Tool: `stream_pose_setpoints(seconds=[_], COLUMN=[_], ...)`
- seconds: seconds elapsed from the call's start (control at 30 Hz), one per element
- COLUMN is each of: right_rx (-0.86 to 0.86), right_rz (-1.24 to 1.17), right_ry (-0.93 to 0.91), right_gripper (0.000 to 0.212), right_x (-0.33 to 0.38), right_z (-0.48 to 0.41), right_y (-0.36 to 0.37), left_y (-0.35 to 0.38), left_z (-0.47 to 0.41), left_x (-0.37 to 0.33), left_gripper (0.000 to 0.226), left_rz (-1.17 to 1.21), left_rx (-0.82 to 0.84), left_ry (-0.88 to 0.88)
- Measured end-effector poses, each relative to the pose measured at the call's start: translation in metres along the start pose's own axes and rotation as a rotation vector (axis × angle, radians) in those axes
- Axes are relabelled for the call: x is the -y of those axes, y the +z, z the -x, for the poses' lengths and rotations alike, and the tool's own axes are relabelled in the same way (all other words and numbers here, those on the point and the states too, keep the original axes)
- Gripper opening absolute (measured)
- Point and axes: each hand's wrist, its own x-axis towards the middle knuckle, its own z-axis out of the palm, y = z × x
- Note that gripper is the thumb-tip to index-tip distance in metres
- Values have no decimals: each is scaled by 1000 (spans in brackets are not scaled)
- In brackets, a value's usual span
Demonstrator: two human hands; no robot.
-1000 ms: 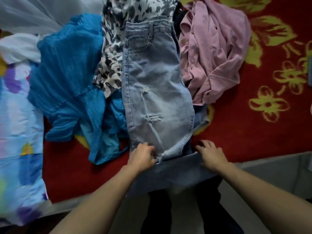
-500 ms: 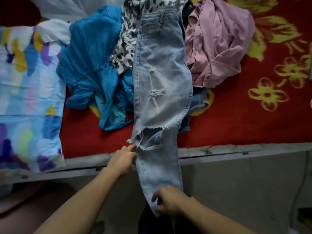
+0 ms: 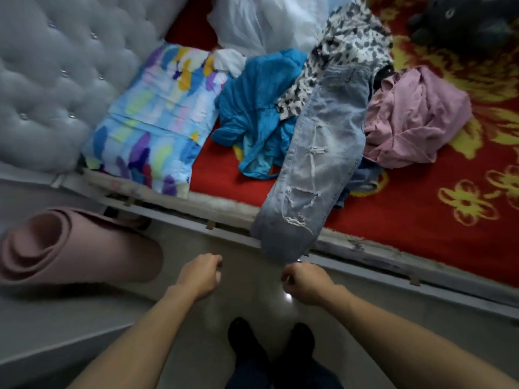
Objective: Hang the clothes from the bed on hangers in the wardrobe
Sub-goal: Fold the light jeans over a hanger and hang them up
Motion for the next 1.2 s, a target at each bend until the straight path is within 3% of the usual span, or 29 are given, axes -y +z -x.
stream_pose_setpoints(seconds=[0.33, 0.6, 0.73, 0.83, 0.93, 1.2], right_rx=[-123, -234, -217, -230, -235, -272], right_rz=[250, 418, 462, 501, 490, 497], right_ry=[-431, -753, -909, -1021, -1094, -1153], right_gripper=[22, 25, 5, 6, 23, 19], right_x=[227, 405, 489, 543, 589, 678], right_z=[87, 221, 286, 319, 342, 329], right_y=[-42, 16, 48, 61, 65, 48], left_y=[-58, -25, -21, -34, -60, -192], left_z=[238, 508, 643, 717, 763, 771], left_x=[100, 196, 239, 270, 302, 381], left_gripper=[31, 25, 18, 17, 12, 12], left_rz=[142, 261, 299, 367, 481, 1070], left_rx=[-361, -546, -713, -846, -1022, -1591], left_ry=[-247, -427, -576, -669, -715, -637])
